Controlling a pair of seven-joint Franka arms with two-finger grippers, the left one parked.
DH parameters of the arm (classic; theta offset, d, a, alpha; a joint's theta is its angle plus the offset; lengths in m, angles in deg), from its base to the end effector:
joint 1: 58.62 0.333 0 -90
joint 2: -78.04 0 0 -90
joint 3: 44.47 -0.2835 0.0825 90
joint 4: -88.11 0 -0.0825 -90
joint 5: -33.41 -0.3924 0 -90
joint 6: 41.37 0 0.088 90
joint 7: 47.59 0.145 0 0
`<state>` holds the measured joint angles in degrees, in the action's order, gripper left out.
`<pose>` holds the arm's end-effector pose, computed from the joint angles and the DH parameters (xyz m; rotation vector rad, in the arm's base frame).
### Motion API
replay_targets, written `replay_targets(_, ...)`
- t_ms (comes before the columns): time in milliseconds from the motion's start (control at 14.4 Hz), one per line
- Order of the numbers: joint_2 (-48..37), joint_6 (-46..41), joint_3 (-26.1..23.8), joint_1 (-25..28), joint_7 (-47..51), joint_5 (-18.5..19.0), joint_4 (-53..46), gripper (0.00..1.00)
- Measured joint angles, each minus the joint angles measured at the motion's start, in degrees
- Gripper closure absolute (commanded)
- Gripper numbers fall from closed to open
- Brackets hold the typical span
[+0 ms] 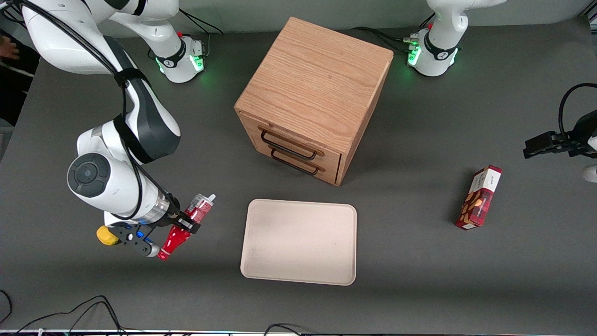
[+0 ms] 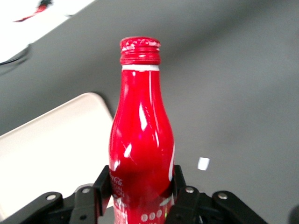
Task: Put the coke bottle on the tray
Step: 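Lift the red bottle and carry it toward the cream tray, then lower the bottle onto the tray and open the right gripper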
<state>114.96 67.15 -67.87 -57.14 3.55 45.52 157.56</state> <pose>0.6936 0.2272 0.3626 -2.9715 0.7338 -0.0708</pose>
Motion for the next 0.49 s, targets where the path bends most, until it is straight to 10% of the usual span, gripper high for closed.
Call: replay_targets(487,13.3,5.4,-0.3,8.6,-8.3,0.6,-9.7,1.00)
